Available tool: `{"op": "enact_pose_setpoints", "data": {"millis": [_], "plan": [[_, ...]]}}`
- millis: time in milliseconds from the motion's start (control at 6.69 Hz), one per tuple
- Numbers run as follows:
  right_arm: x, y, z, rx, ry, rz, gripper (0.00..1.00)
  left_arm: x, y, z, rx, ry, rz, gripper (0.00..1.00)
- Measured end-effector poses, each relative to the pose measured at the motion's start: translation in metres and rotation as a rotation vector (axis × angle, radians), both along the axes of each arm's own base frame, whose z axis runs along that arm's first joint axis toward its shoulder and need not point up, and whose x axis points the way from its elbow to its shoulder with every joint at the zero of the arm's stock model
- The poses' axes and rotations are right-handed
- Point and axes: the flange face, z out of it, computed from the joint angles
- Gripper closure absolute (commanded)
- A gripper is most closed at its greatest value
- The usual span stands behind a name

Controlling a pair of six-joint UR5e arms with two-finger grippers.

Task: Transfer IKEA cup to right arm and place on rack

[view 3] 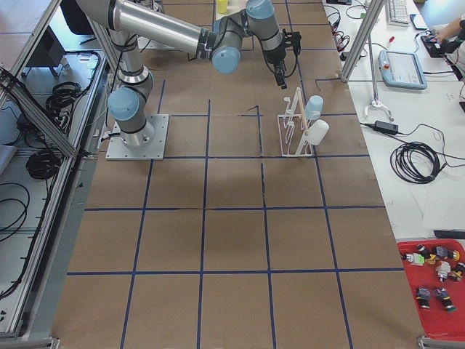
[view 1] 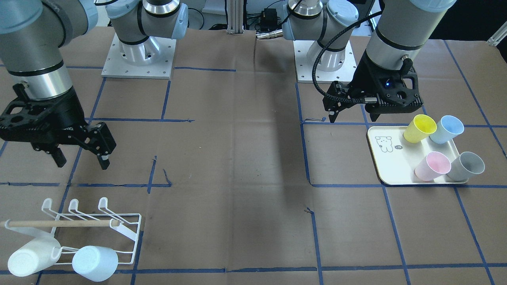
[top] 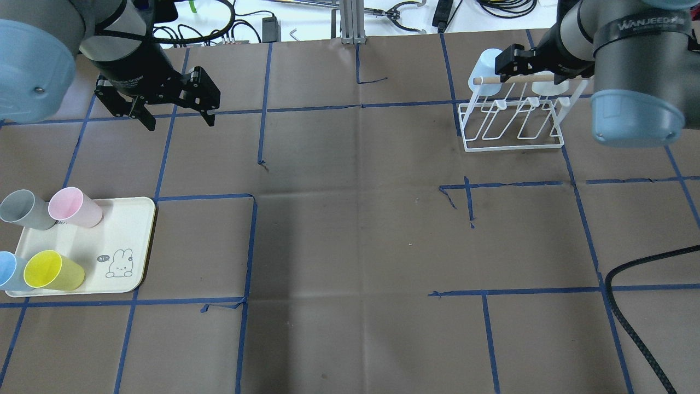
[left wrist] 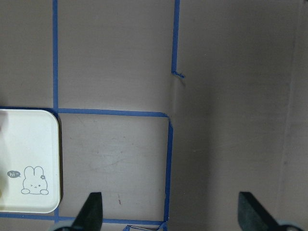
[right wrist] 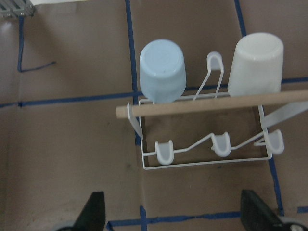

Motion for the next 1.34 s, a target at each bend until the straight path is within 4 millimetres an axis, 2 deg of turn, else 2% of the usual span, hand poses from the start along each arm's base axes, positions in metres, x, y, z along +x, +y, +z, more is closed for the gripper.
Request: {"op": "enact_pose_setpoints", "data": {"millis": [299, 448, 598, 747, 1046, 1344], "plan": [[0.013, 0.042, 0.014, 0.169, -0.019, 0.011, 0.0, 0.0, 0.0, 0.0, 0.0, 0.0, 0.0, 0.01], [0.016, 0.059, 0.022, 0.229, -0.028, 0.012, 0.0, 0.0, 0.0, 0.0, 0.0, 0.0, 0.0, 0.01], [0.019, 0.067, 0.029, 0.278, -0.035, 0.009, 0.0, 0.0, 0.001, 0.0, 0.0, 0.0, -0.001, 0.01], [0.03, 0.067, 0.04, 0.296, -0.036, 0.011, 0.0, 0.0, 0.001, 0.0, 0.001, 0.0, -0.002, 0.01], [0.065, 0.05, 0.054, 0.289, 0.006, 0.049, 0.0, 0.0, 0.0, -0.001, 0.002, 0.0, -0.004, 0.01], [0.076, 0.044, 0.061, 0.273, 0.031, 0.051, 0.0, 0.0, 0.0, -0.001, 0.003, 0.001, -0.005, 0.01]]}}
